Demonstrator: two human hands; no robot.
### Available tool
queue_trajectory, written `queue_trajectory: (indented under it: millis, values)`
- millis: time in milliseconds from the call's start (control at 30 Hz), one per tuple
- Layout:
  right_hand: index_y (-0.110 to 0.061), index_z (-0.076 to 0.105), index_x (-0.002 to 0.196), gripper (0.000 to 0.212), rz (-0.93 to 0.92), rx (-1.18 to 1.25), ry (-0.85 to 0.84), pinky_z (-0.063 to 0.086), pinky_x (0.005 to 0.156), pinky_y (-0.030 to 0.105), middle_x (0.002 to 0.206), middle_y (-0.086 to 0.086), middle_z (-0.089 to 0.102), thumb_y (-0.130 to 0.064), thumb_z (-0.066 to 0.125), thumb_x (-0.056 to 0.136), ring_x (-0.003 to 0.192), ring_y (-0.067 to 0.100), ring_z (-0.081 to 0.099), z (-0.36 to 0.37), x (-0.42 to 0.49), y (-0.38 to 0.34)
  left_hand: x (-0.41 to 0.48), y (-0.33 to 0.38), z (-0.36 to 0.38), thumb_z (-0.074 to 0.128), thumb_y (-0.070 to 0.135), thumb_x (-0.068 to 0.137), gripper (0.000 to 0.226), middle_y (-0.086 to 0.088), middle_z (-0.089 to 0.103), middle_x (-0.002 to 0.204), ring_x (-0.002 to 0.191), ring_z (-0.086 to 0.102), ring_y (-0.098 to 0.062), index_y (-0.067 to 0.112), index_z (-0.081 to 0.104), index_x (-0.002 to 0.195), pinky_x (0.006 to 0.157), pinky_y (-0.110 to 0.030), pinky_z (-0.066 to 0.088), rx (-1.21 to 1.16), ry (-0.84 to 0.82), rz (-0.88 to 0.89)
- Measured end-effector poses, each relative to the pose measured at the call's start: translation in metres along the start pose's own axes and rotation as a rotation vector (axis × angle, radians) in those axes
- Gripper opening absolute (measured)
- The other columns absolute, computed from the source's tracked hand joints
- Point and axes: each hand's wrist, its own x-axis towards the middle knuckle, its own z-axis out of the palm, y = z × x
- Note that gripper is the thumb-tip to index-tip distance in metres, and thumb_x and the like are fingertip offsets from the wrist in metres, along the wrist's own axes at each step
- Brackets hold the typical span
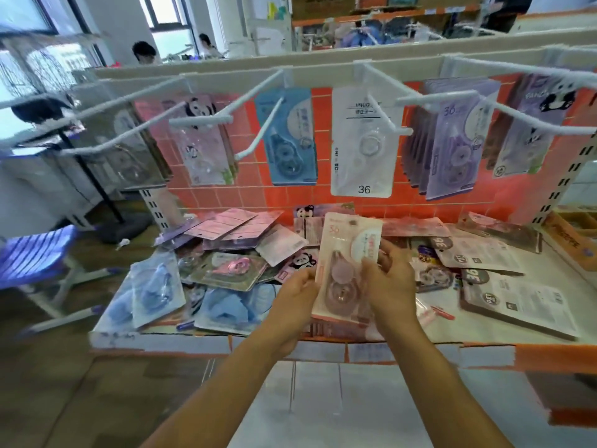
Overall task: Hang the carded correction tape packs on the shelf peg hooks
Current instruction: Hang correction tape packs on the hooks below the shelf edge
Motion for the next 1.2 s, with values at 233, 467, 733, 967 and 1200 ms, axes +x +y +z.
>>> queue_trajectory:
  millis: [233,467,733,967,1200]
  values:
    - [-0.015,0.058,0.114,0.026,-0.027,0.016,-0.080,0.057,0.082,0.041,0.108,0.006,0.068,-0.002,0.053,0.092,0.099,0.020,0.066,0.035,-0.018,0.003,-0.005,0.000,-0.036,0.049,0.026,0.099,0.024,-0.009,0.072,0.109,0.104,0.067,-0.028,0.015,0.062,0.116,0.091,-0.043,0.054,-0.079,-0.019,-0.012]
    - [-0.021,0.060,0.095,0.012,-0.044,0.029,-0.088,0.057,0.078,0.041,0.093,0.003,0.069,-0.013,0.051,0.097,0.088,0.018,0.067,0.029,-0.033,0.002,-0.013,-0.009,-0.035,0.040,0.019,0.103,0.028,-0.009,0.070,0.116,0.106,0.067,-0.026,0.014,0.059,0.123,0.093,-0.044,0.053,-0.131,-0.034,-0.047]
    - [-0.023,0.061,0.088,0.015,0.028,0.036,-0.079,0.056,0.075,0.036,0.084,-0.004,0.069,-0.022,0.050,0.098,0.082,0.012,0.067,-0.015,-0.042,0.014,-0.030,-0.031,-0.001,0.039,0.018,0.103,0.027,-0.007,0.072,0.109,0.094,0.070,-0.021,0.014,0.062,0.115,0.079,-0.036,0.059,-0.138,-0.080,-0.094]
    - [-0.023,0.065,0.087,0.020,0.097,0.031,-0.110,0.054,0.082,0.055,0.085,0.004,0.070,-0.031,0.050,0.097,0.087,0.029,0.067,-0.046,-0.062,0.034,-0.050,-0.055,0.021,0.040,0.023,0.103,0.025,-0.005,0.071,0.112,0.107,0.066,-0.026,0.020,0.063,0.112,0.092,-0.043,0.054,-0.148,-0.106,-0.147]
    - [-0.017,0.063,0.085,0.021,0.160,0.028,-0.062,0.055,0.079,0.046,0.090,0.007,0.070,-0.027,0.050,0.098,0.082,0.018,0.066,-0.056,-0.098,0.047,-0.082,-0.080,0.009,0.042,0.029,0.100,0.024,-0.002,0.072,0.108,0.104,0.067,-0.022,0.027,0.065,0.106,0.092,-0.043,0.054,-0.067,-0.157,-0.171]
